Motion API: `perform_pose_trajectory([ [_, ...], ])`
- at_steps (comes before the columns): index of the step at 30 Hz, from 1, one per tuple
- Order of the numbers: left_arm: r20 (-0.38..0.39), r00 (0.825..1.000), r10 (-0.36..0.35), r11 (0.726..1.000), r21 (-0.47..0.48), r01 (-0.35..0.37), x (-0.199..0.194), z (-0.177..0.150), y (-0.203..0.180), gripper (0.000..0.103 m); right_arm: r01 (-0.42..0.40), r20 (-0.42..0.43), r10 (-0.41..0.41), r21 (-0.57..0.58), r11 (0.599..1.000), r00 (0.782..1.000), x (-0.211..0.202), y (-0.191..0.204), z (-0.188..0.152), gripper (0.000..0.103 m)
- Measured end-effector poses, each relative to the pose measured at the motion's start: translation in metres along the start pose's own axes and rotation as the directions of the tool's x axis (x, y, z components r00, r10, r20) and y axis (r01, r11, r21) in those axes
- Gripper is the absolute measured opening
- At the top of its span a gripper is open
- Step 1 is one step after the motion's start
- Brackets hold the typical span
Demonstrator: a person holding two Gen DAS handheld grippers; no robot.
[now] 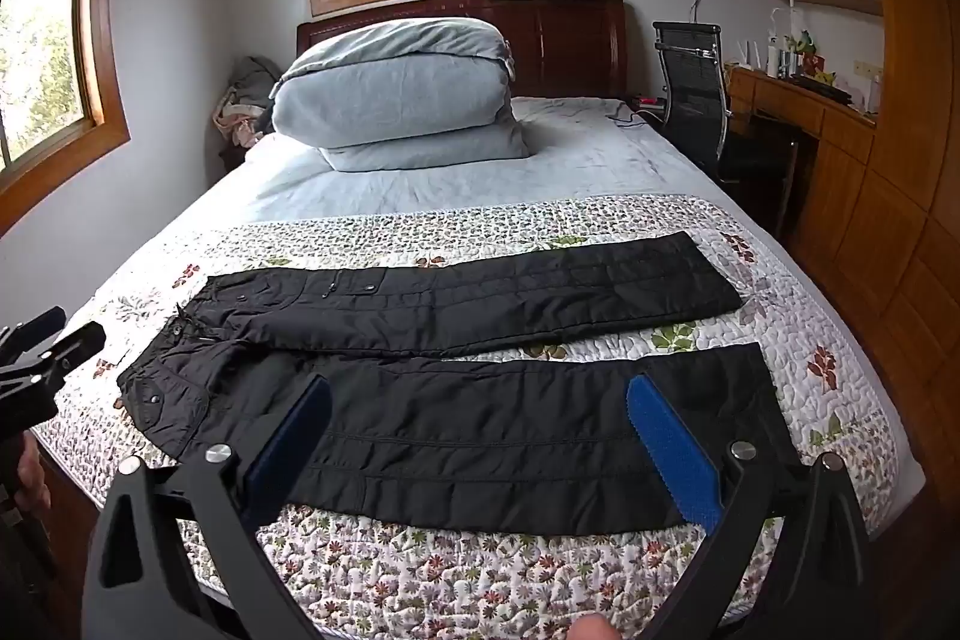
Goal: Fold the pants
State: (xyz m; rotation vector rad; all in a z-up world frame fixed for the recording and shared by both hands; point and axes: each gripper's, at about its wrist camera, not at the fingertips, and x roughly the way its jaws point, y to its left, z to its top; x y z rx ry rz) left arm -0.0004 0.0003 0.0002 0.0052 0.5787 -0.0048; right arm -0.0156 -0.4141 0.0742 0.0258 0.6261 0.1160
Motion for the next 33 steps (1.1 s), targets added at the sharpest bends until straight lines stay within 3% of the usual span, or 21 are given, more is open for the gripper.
perform_pose_trajectory([
  [33,-0.009,1.000,0.003,1.000,0.006,-0.003,0.0023,-0.0010,0.0015,0.101,0.000,-0.001,0.000,0.006,1.000,1.000,-0.0008,-0.0039,0.0017,0.100],
])
